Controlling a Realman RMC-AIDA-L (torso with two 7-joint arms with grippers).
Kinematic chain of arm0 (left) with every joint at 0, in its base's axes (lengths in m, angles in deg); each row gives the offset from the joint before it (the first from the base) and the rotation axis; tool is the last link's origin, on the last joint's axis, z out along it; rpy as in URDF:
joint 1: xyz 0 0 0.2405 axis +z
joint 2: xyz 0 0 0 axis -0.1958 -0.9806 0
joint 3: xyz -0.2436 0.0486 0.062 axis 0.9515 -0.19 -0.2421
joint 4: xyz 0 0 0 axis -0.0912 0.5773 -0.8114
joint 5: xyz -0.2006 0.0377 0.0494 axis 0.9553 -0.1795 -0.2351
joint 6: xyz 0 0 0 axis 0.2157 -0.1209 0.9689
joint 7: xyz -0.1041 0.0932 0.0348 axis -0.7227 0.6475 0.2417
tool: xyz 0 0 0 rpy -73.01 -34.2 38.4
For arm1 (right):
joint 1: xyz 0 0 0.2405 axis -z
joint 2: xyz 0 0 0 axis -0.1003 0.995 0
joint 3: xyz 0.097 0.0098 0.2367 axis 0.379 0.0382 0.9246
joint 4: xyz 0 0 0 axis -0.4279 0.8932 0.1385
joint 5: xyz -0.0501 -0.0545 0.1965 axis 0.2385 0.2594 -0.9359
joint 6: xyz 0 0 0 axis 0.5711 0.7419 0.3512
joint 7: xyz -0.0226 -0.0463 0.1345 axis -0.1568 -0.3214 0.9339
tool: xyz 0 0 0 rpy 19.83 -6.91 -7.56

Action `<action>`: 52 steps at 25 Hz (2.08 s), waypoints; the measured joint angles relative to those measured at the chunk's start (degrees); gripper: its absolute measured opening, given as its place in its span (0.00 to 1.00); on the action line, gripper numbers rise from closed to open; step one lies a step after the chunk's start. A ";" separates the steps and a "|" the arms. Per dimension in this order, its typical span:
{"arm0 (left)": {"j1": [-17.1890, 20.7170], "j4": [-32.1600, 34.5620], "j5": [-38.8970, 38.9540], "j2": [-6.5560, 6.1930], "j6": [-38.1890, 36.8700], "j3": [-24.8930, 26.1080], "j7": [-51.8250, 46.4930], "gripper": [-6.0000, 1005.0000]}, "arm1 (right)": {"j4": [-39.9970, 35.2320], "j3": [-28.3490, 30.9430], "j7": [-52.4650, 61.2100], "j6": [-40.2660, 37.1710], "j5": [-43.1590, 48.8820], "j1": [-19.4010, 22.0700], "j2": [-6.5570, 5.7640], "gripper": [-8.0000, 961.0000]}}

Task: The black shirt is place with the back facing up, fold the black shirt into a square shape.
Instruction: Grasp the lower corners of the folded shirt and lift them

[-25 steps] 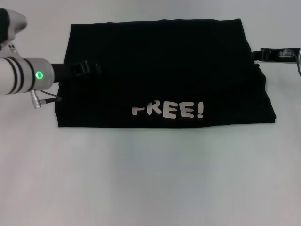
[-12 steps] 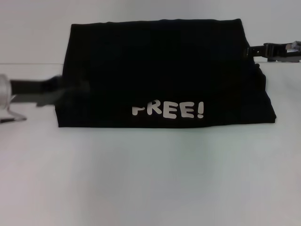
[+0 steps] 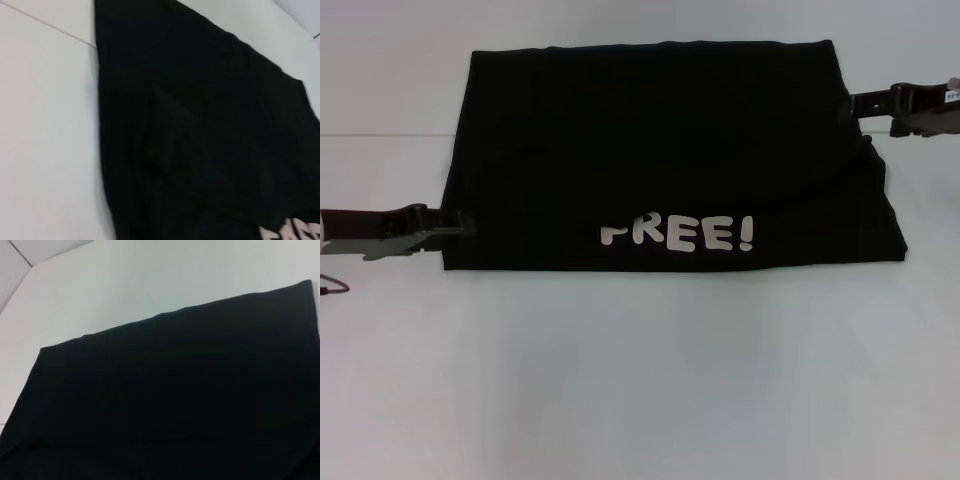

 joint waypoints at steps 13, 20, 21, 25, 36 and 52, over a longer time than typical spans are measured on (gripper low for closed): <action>-1.92 -3.63 -0.27 1.94 15.09 -9.35 0.50 0.57 | 0.15 0.13 -0.05 0.35 0.01 0.29 -0.15 0.96; -1.84 -4.41 -0.28 2.02 16.68 -9.42 0.56 0.55 | 0.37 0.13 -0.33 0.36 0.03 0.42 -0.14 0.95; -1.84 -4.41 -0.28 2.02 16.68 -9.42 0.56 0.55 | 0.40 0.13 -0.34 0.45 0.03 0.44 -0.14 0.95; -1.78 -5.09 -0.34 2.08 17.29 -9.69 0.58 0.54 | 0.49 0.13 -0.40 0.68 0.03 0.47 -0.19 0.95; -2.24 -5.43 -0.97 2.60 18.08 -10.80 0.41 0.52 | 0.80 0.13 -0.46 0.47 -0.08 1.23 -0.24 0.93; -2.74 -5.39 -1.27 2.01 14.54 -10.14 -0.85 0.11 | 0.14 0.15 -0.41 -4.21 0.19 1.85 -1.08 0.91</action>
